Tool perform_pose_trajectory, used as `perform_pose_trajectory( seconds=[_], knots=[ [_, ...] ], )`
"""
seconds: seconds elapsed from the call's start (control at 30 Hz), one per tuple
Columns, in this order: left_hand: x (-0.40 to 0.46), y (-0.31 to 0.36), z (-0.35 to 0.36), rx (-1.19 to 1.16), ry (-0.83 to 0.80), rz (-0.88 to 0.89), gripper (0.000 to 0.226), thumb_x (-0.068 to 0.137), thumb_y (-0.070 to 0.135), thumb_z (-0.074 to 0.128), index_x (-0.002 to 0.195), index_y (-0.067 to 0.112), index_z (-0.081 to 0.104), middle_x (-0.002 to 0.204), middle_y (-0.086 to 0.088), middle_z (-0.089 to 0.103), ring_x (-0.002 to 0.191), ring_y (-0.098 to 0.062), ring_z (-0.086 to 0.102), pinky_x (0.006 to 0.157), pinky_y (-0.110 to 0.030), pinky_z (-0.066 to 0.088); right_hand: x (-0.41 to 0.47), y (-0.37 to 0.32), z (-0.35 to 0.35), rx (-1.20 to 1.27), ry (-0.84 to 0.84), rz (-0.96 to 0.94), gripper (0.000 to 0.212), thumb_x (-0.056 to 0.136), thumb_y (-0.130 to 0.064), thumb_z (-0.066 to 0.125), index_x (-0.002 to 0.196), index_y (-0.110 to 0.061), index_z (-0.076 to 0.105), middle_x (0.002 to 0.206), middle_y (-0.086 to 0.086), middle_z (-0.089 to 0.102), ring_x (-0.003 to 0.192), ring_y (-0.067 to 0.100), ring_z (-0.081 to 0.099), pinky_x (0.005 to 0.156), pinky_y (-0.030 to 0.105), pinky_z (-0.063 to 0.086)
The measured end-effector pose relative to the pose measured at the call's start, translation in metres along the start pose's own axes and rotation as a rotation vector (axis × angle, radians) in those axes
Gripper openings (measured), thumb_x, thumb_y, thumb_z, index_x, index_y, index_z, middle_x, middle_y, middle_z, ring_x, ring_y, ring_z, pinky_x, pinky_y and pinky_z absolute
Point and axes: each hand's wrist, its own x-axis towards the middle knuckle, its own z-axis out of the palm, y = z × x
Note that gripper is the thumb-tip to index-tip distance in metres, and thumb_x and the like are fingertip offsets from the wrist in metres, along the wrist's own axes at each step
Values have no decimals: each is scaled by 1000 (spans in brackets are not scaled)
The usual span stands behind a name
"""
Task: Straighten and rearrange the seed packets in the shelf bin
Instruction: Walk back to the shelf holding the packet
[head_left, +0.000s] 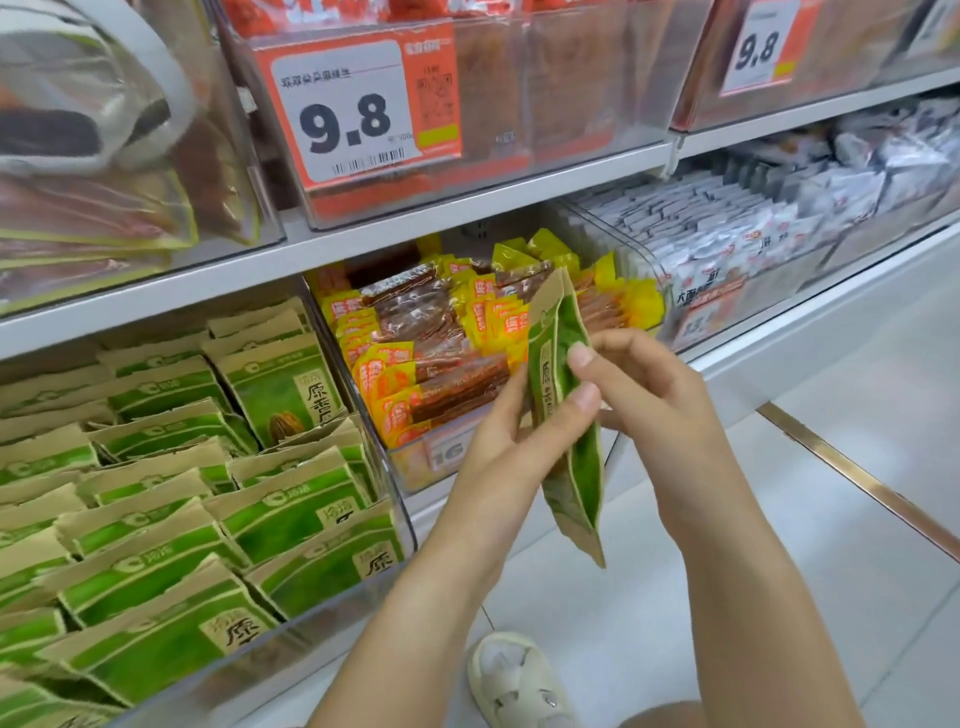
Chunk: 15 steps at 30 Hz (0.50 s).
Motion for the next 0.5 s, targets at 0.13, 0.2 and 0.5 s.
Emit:
perform_pose_trajectory(
  seconds=[0.13,0.2,0.5],
  knots=[
    [0,-5,1,7,-19,-25,64,72,53,70,132,35,58,123,15,68,118,-9,62,105,-40,46,2,1,4,20,41,15,38,81,-42,67,84,-4,63,77,3,65,75,13,63,68,24,53],
    [-1,-7,0,-3,-47,-33,66,70,53,68,132,34,58,125,13,67,119,-10,61,104,-38,45,2,0,6,27,56,51,45,80,-47,63,83,-2,62,75,3,63,74,12,62,68,23,52],
    [-1,-5,-5,-93,-106,-64,44,79,39,67,123,38,63,117,14,69,111,-8,64,98,-32,50,3,1,10,82,123,76,32,80,-39,60,76,-7,62,84,20,62,82,22,61,87,44,51]
  ],
)
